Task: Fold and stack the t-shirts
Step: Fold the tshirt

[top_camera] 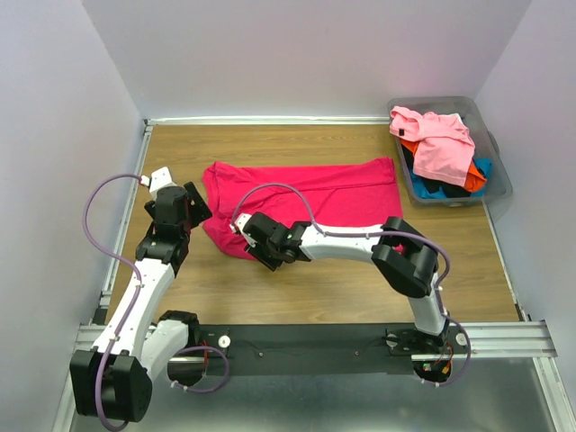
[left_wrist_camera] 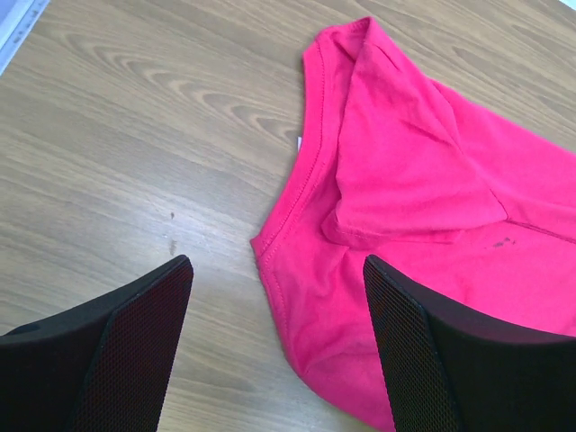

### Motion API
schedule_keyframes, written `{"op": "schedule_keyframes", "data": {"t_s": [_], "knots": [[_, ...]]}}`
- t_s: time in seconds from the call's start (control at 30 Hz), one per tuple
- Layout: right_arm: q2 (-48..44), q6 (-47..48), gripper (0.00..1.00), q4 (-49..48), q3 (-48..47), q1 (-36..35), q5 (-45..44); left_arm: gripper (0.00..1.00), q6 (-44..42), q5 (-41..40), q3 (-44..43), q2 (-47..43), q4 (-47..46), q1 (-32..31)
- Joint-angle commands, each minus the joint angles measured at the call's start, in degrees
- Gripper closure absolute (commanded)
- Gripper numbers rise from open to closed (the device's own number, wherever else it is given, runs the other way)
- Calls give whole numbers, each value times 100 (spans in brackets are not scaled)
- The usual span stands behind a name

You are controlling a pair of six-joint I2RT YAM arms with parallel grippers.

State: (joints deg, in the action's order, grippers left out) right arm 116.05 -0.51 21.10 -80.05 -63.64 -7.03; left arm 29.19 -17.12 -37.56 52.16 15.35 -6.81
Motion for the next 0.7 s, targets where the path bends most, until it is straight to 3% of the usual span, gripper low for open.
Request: {"op": "schedule_keyframes", "data": {"t_s": [0.0,0.2,0.27,0.43,0.5,0.67], "knots": [[242,174,58,-10,-239,35,-290,16,139,-344,38,-22,64,39],[357,183,59,-36,-230,115,-247,16,148,-388,47,-66,47,39],[357,174,66,-36,-213,132,-176,16,148,-388,47,-66,47,39],[208,69,95,-27,-134,132,8,16,166,-406,47,-83,47,57],[146,78,99,-27,-81,132,139,16,166,-406,56,-101,46,66],[-117,-370,99,43,86,124,937,16,166,-397,65,-119,29,83]]}}
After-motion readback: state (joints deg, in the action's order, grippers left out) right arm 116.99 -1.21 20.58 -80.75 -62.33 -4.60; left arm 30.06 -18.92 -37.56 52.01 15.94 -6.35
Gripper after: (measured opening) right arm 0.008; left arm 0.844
